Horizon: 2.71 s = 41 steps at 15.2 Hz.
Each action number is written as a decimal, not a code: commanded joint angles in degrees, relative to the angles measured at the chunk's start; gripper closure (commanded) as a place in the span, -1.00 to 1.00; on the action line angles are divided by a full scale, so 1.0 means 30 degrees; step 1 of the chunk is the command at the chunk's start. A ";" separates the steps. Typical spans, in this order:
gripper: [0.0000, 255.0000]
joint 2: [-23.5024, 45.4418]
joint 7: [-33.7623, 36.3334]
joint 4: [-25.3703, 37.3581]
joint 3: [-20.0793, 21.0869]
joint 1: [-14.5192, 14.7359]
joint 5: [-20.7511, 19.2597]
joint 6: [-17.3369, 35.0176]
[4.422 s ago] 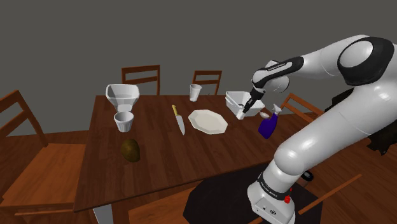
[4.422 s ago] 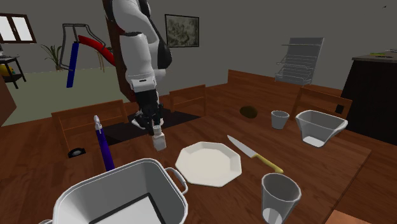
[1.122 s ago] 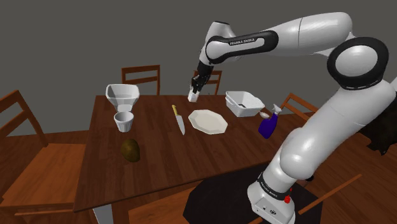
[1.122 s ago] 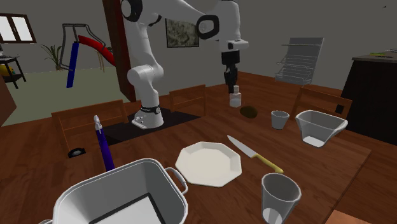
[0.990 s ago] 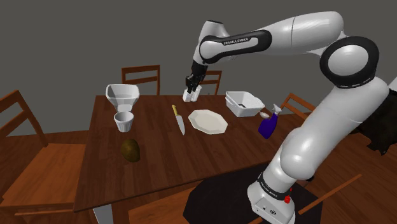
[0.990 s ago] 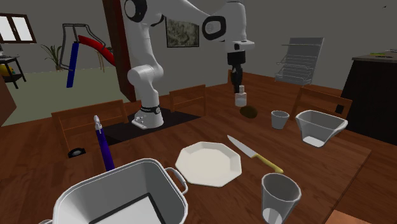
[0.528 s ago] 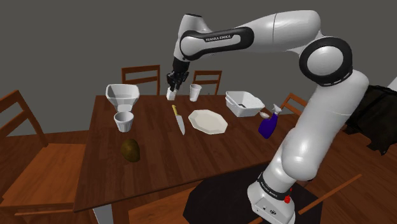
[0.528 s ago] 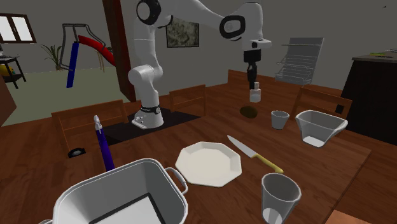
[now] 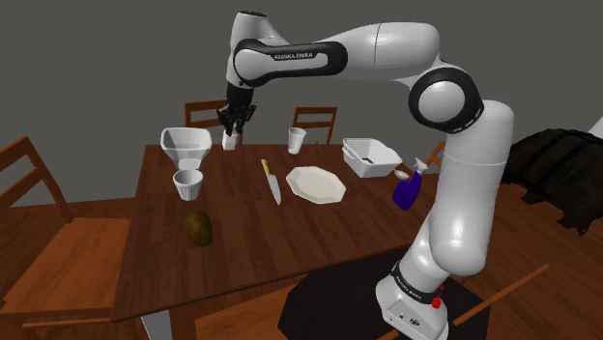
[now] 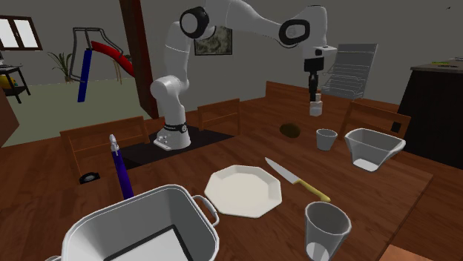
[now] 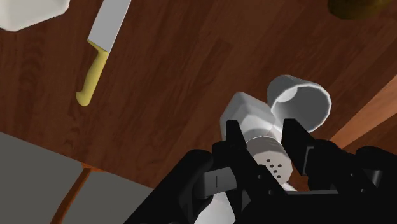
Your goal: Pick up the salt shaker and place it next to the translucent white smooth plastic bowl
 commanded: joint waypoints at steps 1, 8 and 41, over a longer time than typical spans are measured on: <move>1.00 0.1351 0.0615 0.1952 0.0159 0.0445 -0.0175 -0.0630; 1.00 0.3028 0.1181 0.3236 0.0238 0.0887 -0.0367 -0.0265; 1.00 0.6051 0.1666 -0.0538 0.0045 0.0932 -0.0735 0.6521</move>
